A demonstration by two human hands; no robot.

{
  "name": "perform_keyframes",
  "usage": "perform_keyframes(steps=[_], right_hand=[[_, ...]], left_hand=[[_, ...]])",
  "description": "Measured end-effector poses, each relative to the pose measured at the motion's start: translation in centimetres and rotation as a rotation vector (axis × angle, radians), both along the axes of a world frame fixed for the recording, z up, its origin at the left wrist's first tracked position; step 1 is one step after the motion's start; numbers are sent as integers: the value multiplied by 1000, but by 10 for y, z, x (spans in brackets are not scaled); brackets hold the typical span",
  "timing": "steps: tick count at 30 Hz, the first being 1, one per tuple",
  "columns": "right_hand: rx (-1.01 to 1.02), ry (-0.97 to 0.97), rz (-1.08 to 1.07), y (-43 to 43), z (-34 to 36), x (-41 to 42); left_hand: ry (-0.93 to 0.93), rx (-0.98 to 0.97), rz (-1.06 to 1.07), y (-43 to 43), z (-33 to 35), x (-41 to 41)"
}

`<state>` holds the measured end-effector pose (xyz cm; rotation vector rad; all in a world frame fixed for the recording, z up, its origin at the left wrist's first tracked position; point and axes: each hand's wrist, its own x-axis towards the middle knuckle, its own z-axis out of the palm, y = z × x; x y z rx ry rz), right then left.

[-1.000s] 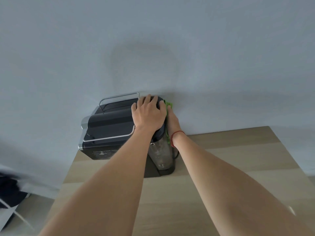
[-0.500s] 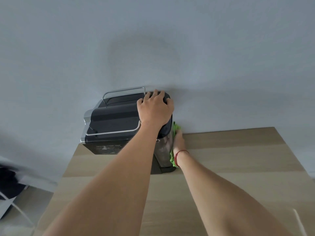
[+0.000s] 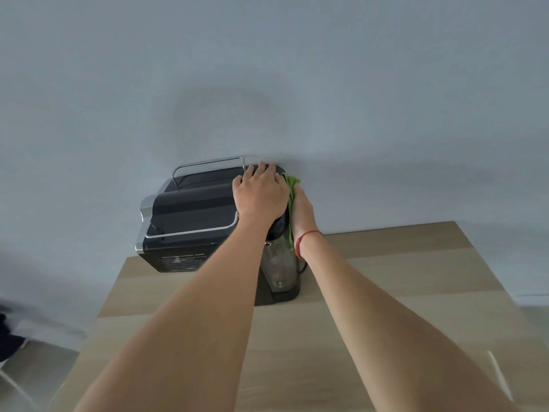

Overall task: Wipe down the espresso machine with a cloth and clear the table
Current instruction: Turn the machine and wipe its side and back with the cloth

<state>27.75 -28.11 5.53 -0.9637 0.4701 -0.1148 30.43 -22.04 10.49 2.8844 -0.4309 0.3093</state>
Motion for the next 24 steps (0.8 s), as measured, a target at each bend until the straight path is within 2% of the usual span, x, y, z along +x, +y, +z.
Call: perform_keyframes(steps=[13,24], right_hand=[[-138,181,-4,-14,-34,42],[-38,402,130,-4,-99,25]], left_hand=[[-59,-22,10,-2,-7,9],[-78,-31,8,-2,-10,13]])
